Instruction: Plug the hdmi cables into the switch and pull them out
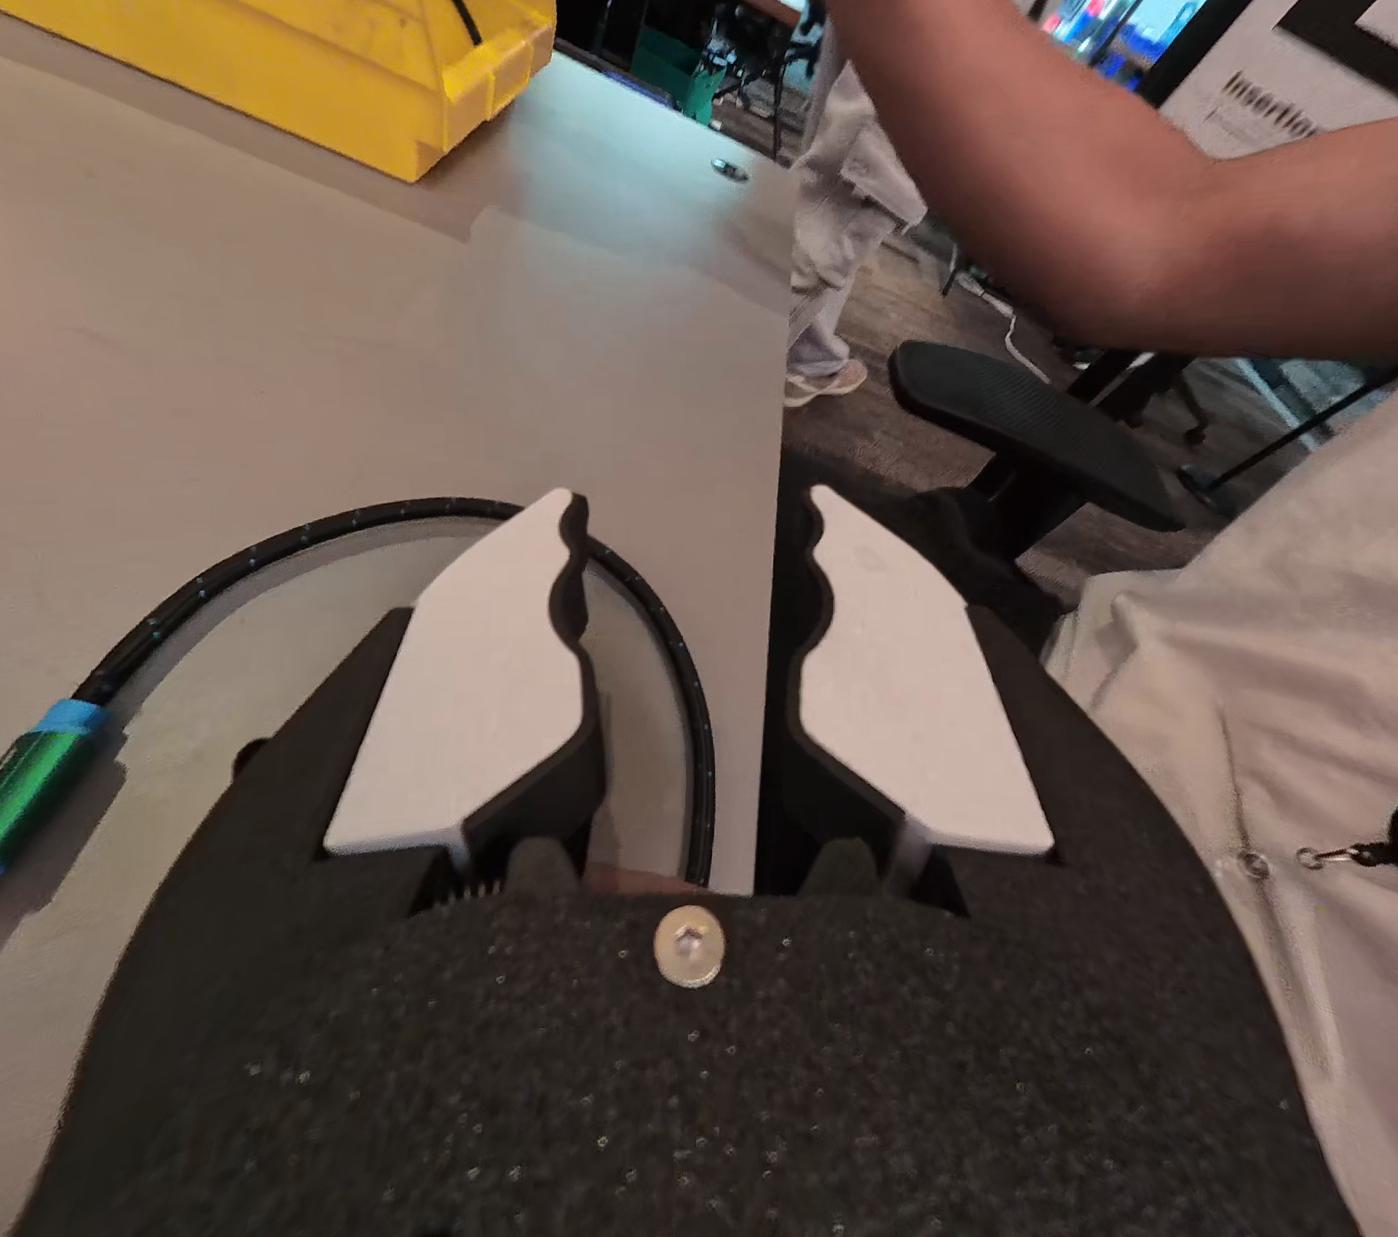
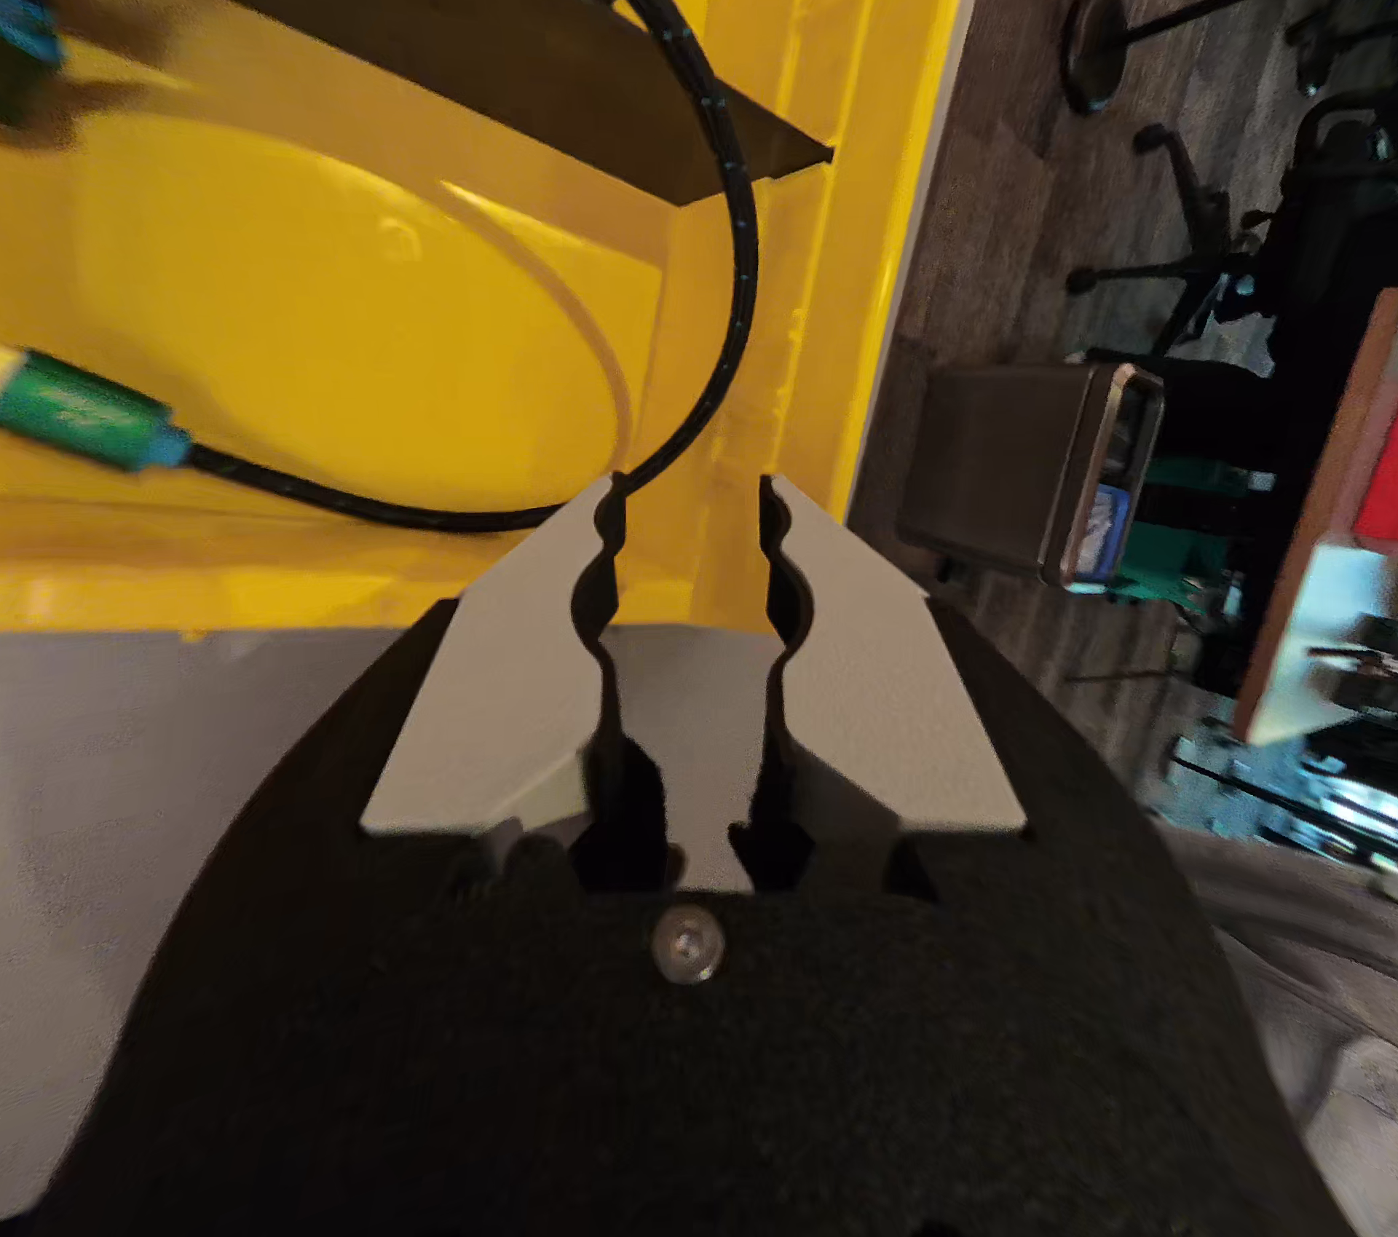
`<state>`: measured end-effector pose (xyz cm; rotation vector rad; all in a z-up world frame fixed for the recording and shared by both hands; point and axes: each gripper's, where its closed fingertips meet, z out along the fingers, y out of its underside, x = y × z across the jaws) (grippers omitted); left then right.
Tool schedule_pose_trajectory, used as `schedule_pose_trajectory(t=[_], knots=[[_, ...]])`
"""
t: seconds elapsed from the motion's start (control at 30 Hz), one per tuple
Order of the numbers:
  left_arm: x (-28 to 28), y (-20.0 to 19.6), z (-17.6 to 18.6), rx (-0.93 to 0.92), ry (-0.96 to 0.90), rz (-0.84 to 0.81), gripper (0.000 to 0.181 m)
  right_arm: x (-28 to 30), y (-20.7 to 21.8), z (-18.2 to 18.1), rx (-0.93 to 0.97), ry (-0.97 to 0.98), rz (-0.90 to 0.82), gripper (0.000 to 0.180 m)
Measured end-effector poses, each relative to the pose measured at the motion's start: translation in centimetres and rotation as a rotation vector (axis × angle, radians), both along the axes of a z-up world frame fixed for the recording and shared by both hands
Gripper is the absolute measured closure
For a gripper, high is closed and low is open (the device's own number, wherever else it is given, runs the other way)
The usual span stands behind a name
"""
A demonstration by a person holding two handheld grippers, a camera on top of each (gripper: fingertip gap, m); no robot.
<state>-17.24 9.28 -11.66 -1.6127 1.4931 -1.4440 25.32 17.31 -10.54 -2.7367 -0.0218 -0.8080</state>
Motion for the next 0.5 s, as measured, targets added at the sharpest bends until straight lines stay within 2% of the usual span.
schedule_pose_trajectory(t=[0.13, 0.3, 0.4, 0.5], knots=[[-0.1, -0.1, -1.4, 0.103, 0.078, 0.005, 0.128, -7.0, -0.1, 1.6, 0.357, 0.231, 0.096, 0.143], [-1.4, 0.5, -2.8, 0.211, 0.204, 0.023, 0.125, -20.8, -1.3, 0.4, 0.751, 0.699, 0.34, 0.142], [-2.9, 0.4, -3.0, 0.246, 0.226, 0.045, 0.125, -24.0, -2.9, -1.3, 0.879, 0.823, 0.362, 0.144], [-4.9, 0.8, -2.9, 0.317, 0.22, 0.103, 0.124, -25.5, -2.7, 0.1, 0.898, 0.915, 0.441, 0.143]])
